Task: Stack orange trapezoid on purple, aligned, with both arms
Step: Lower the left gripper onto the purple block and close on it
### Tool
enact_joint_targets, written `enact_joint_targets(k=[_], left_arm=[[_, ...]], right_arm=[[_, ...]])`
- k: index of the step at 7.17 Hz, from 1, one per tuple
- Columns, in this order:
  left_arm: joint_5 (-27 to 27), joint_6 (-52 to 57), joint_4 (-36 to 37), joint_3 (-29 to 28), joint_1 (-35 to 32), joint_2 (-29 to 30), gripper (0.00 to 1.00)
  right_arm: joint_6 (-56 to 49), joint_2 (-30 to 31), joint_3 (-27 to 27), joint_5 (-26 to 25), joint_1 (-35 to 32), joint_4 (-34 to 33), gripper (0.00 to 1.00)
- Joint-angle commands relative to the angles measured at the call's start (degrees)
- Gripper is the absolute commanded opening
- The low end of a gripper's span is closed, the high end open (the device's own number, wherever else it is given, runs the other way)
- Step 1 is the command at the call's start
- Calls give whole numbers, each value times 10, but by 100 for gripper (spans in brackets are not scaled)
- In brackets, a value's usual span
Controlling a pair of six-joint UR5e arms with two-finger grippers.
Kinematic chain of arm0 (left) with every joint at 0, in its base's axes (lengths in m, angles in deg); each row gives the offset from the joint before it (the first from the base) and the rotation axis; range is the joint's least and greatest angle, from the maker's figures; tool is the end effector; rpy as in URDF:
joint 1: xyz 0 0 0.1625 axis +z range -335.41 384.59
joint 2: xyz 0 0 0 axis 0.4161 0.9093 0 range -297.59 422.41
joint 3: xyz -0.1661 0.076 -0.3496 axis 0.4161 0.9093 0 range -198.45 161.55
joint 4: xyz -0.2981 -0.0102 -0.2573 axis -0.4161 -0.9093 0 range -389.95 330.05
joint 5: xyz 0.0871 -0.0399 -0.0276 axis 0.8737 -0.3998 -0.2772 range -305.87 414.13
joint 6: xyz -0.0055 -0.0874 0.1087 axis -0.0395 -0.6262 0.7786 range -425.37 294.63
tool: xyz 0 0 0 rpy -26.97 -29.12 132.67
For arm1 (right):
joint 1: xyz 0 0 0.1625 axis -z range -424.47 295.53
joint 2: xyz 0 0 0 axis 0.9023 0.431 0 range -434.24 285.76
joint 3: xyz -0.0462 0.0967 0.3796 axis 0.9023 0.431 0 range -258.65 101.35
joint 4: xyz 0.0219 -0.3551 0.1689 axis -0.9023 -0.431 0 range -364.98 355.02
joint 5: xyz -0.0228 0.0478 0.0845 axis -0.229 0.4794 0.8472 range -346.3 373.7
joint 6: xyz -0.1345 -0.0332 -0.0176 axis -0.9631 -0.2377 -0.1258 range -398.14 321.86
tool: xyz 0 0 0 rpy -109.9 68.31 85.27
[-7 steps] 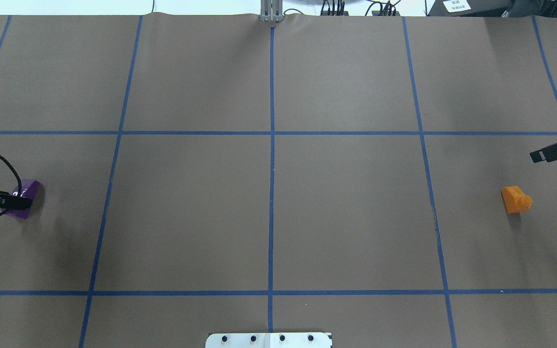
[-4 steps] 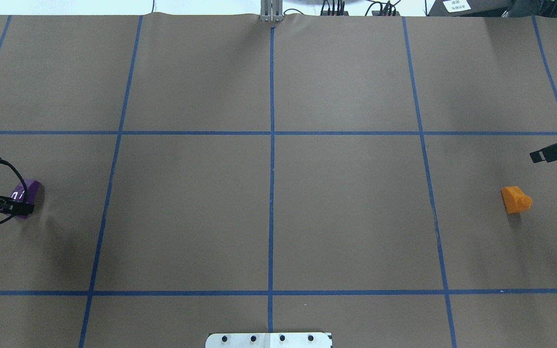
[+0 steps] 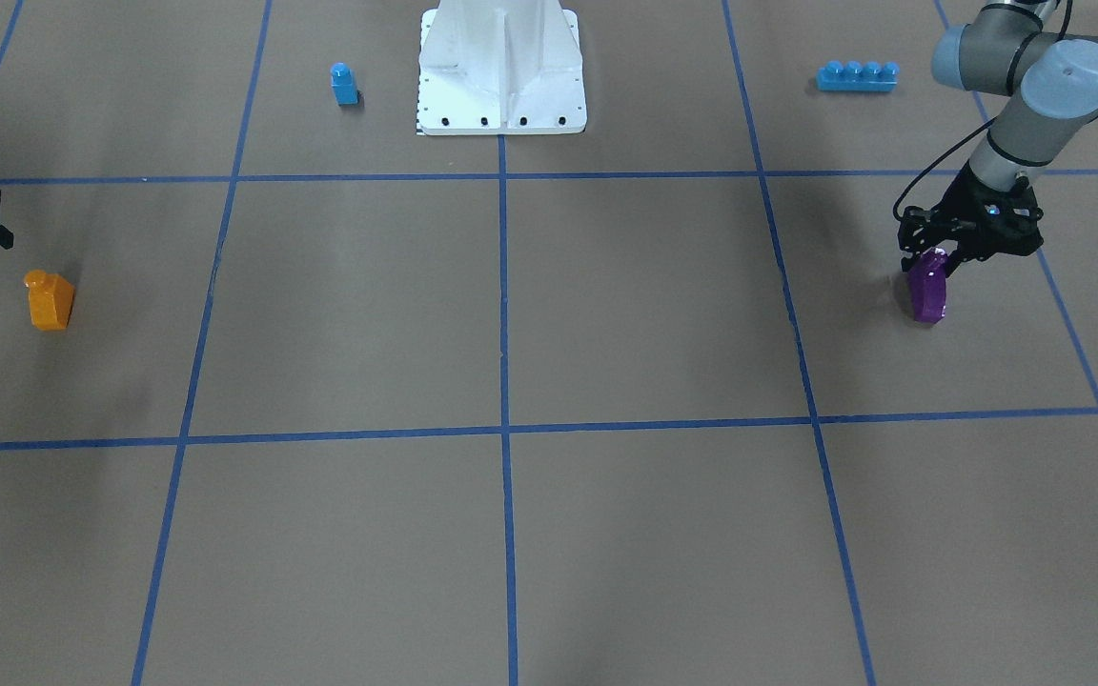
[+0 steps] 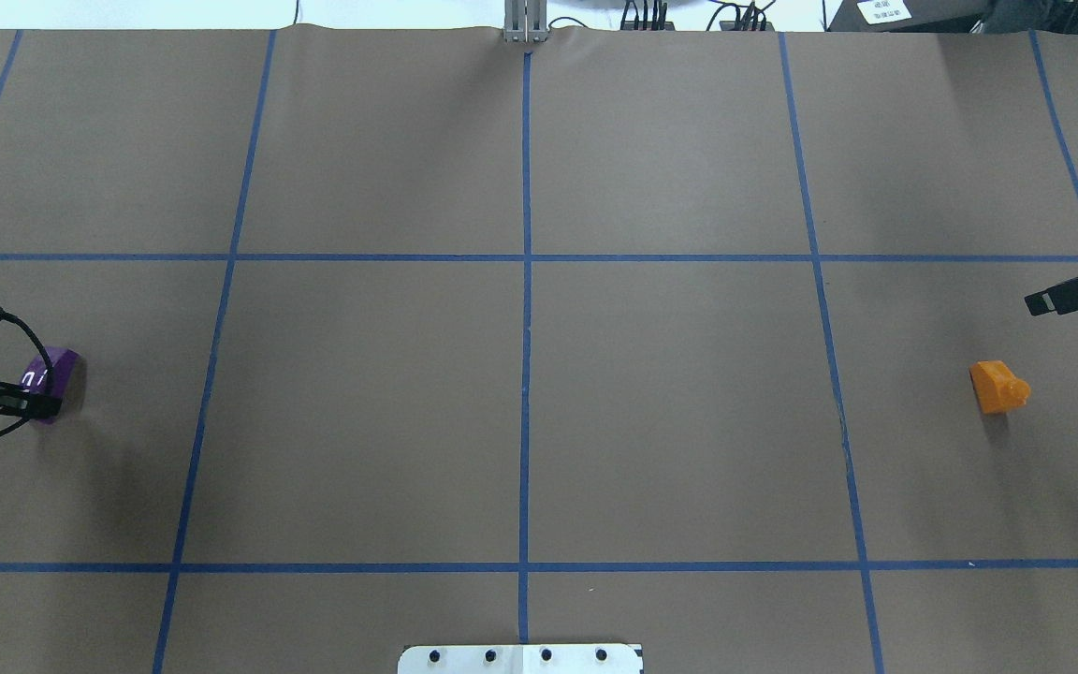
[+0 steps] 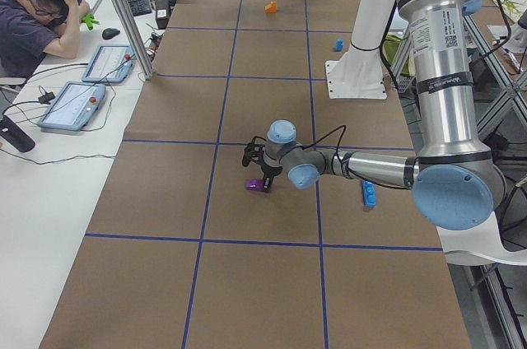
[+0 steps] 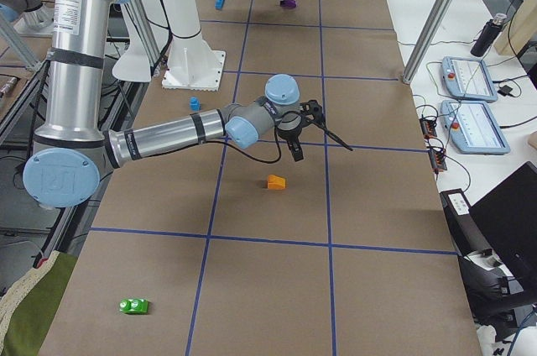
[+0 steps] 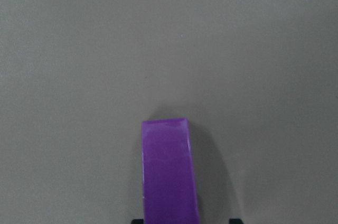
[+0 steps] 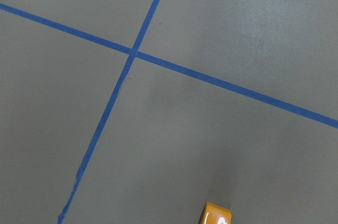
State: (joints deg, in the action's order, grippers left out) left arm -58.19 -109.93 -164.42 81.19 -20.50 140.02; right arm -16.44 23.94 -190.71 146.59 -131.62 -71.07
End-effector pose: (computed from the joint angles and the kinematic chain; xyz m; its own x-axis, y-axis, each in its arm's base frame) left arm 0.2580 -0.3725 0.5956 0.7094 0.2220 -0.6690 -0.0410 0.9605 0.2752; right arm -0.1376 -0.4251 0.4838 0.5903 -0.3521 0.7263 0.0952 0.9239 0.3705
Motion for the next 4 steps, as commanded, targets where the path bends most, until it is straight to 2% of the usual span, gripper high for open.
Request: enact_joint_targets(k=[1, 2, 4], left_arm=[[0, -1, -1, 4, 0, 1, 4], [0, -1, -1, 10, -1, 5, 0], [-5, -12, 16, 62, -1, 13, 0]], right_arm=[[0, -1, 0, 2, 0, 0, 100], [0, -1, -1, 3, 0, 0, 100], [0, -1, -1, 3, 0, 0, 100]])
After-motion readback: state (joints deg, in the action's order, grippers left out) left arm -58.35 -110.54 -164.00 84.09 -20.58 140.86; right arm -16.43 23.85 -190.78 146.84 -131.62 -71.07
